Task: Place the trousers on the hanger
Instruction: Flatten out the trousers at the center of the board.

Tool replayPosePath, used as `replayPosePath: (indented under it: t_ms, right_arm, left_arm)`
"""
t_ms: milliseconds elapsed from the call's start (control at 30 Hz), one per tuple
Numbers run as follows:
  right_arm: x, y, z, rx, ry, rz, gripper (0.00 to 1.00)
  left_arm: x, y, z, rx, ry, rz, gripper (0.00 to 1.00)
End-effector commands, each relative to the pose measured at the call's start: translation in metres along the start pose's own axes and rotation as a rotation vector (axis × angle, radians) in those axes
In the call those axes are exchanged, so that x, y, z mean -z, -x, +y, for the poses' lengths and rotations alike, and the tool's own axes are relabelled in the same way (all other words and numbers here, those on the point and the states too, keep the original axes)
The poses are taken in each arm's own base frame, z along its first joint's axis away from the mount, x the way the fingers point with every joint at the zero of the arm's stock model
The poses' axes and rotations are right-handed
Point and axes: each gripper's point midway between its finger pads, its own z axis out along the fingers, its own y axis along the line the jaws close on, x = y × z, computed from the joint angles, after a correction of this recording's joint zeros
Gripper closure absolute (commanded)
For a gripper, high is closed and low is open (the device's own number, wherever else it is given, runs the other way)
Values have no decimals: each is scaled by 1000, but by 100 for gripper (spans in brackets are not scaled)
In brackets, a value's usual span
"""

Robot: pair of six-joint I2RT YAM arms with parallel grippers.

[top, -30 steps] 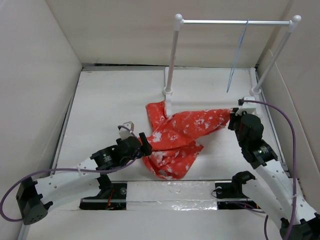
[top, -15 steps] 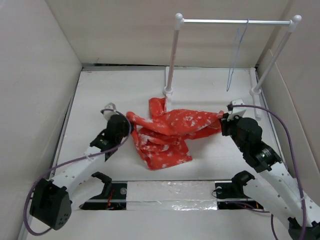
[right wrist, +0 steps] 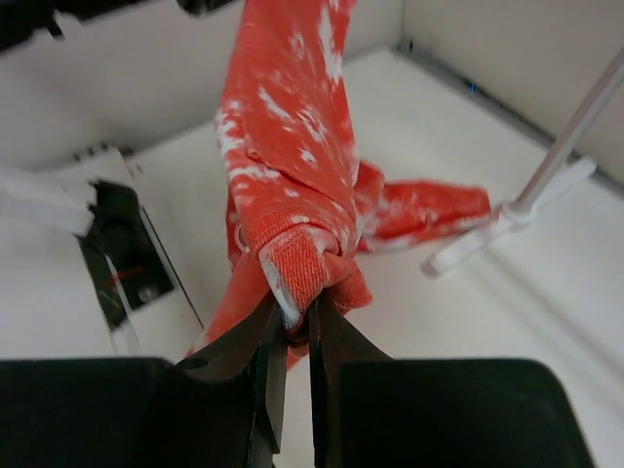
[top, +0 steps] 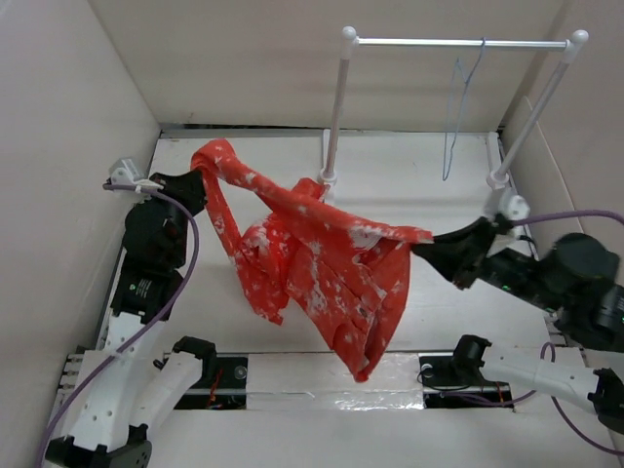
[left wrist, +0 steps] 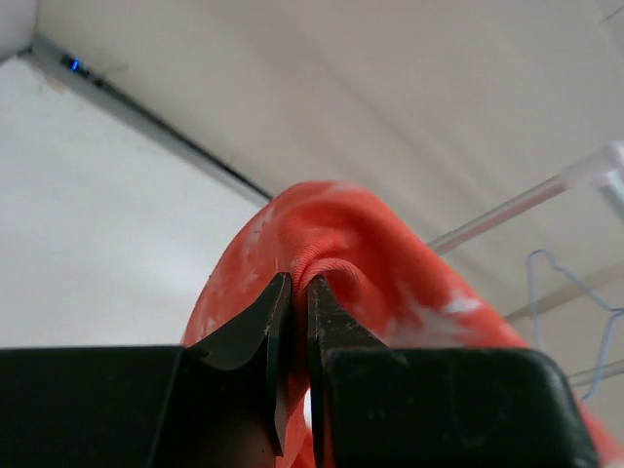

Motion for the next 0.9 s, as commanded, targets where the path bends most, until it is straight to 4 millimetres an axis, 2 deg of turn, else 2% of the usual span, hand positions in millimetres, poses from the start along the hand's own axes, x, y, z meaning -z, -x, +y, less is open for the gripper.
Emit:
replayPosePath:
  t_ms: [0,33,67,100,133,167,200,233,267,333,367,400,433,467,500,533,567,600,633,667,700,733,767,800,833,867]
  right_arm:
    - [41,55,-15,-23,-86,-183,100]
    - [40,45,-28,-32,-161,-162,100]
    - [42,37,-37,-35,-214,-154,100]
    - [42,26,-56,-37,-321,-133,100]
    - [34,-1,-65,-44,-381,-65,100]
    - [30,-16,-73,-49,-429,-24,100]
    - [27,-44,-86,-56,-519,41,100]
    - [28,-57,-94,-61,-576,69,100]
    - [30,-69,-103,-67,-640,94,100]
    - [36,-92,-124,-85,-798,130,100]
    - [40,-113,-138,-78,-884,172,100]
    - [43,-123,-150,-66,-966,194,100]
    - [43,-129,-159,-78,-1016,198,100]
    - [52,-135,-178,-88,-1109,209,100]
    - [53,-148,-188,-83,-1146,240,100]
    - [48,-147,-202,-70,-1185,223,100]
    - [51,-151,-214,-69,-1224,225,100]
    - [69,-163,-235,-84,-1316,247,100]
    - [71,-161,-253,-65,-1358,231,100]
    - [79,-163,-266,-75,-1395,234,100]
    - [95,-168,-284,-118,-1426,232,100]
    - [96,-163,-297,-124,-1422,191,100]
    - [97,-169,-308,-136,-1412,203,100]
    - [90,-172,-313,-161,-1352,200,100]
    - [102,-169,-324,-175,-1382,175,100]
    - [101,-175,-332,-191,-1378,182,100]
  left_arm:
    - [8,38,-15,-71,-23,-85,100]
    - [4,37,-23,-81,-45,-62,100]
    - [-11,16,-25,-111,-53,19,100]
    - [-17,5,-25,-120,-53,62,98]
    - [-24,-9,-23,-129,-55,100,92]
    - [-37,-32,-20,-142,-61,163,74]
    - [-44,-48,-19,-143,-73,190,66]
    - [-50,-64,-20,-151,-81,230,59]
    - [-57,-105,-24,-183,-89,327,55]
    - [-67,-137,-31,-218,-82,375,51]
    - [-81,-165,-22,-255,-26,402,50]
    - [-82,-182,-29,-272,-38,431,47]
    - [-91,-186,-41,-274,-46,436,47]
    - [-99,-209,-37,-295,-25,485,46]
    - [-96,-219,-44,-308,-37,511,46]
    - [-96,-220,-54,-306,-52,506,46]
    - [-95,-218,-55,-318,-38,479,47]
    - [-92,-216,-57,-322,-34,464,47]
    - [-84,-222,-45,-333,-13,472,47]
    - [-75,-209,-46,-289,-21,446,47]
    - [-71,-206,-44,-262,-32,424,47]
    - [-57,-222,-15,-278,1,454,47]
    - [-46,-208,-12,-251,-7,421,47]
    - [-38,-209,-1,-231,14,419,48]
    - [-25,-223,28,-247,59,447,48]
    - [-17,-209,32,-218,64,409,48]
